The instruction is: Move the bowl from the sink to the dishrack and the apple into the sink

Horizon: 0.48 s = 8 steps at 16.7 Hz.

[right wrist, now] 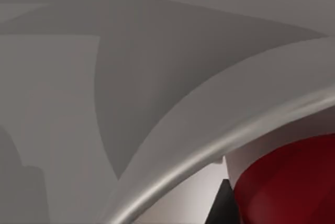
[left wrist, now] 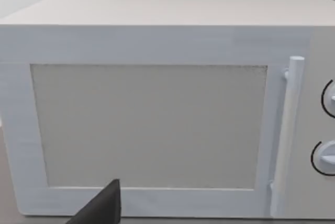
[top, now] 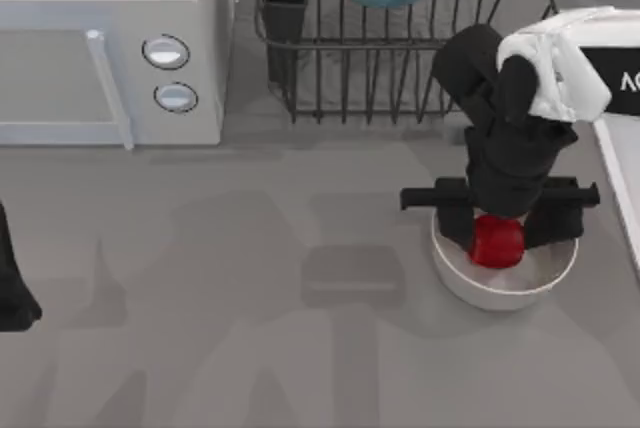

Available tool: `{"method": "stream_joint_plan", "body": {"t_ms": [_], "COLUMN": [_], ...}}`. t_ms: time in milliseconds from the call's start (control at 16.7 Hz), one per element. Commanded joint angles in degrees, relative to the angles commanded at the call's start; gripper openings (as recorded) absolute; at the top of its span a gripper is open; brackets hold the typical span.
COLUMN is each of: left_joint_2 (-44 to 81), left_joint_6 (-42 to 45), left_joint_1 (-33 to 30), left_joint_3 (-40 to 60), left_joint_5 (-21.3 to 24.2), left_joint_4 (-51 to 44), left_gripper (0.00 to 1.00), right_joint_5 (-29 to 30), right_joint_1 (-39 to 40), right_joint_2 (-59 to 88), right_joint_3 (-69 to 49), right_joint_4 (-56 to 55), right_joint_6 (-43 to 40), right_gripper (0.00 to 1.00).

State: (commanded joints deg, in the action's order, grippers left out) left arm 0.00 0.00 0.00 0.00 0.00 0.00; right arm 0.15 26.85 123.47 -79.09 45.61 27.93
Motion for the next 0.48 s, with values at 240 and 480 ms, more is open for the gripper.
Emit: {"method": "stream_joint_plan", "body": {"t_ms": [240,480], "left_joint_2": [0.0,0.0], "left_joint_6": [0.0,0.0], "left_joint_1": [0.0,0.0], "left_joint_3": [0.0,0.0], "left_joint_5": [0.0,0.0], "left_joint_4": [0.0,0.0], "left_gripper": [1.00,1.00], "right_joint_5": [0.0,0.5], "right_joint_1": [0.0,0.6], "right_joint_2": [0.0,-6.6], "right_joint_3": [0.0,0.4], "right_joint_4": [0.0,3.7], "right_joint_6": [0.0,0.3], "right_gripper": [0.00,0.00]}}
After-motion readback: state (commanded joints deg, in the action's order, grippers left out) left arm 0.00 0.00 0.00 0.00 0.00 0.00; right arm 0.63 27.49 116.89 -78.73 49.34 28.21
